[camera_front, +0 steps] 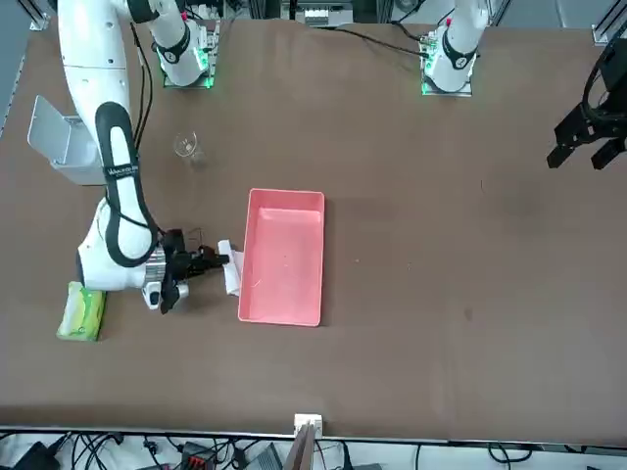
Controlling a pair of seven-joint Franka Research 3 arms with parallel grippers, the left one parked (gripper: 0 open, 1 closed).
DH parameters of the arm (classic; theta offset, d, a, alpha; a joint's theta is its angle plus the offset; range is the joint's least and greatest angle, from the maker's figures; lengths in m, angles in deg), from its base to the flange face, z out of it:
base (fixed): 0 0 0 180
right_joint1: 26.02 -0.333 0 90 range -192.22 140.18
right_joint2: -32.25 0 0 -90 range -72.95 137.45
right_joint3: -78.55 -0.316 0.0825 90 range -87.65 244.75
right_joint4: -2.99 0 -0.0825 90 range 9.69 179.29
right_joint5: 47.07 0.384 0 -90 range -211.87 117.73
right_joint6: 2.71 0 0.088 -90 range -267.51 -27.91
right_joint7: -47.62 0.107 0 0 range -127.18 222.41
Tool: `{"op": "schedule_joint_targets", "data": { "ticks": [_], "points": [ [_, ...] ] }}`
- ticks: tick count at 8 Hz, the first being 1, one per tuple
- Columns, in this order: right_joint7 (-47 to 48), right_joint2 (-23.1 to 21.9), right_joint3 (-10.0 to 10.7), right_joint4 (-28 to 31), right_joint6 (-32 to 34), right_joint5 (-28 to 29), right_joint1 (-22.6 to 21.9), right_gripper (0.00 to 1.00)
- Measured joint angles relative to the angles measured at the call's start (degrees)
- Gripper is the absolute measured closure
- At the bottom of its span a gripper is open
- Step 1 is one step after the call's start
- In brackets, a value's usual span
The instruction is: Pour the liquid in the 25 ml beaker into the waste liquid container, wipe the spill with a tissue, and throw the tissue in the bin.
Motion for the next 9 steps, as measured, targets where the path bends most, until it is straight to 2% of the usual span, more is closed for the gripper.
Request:
{"op": "schedule_joint_targets", "data": {
  "ticks": [9],
  "points": [
    [-0.4,2.9,-0.1,0.4,-4.4,-2.7,-3.8,0.98]
  ]
}}
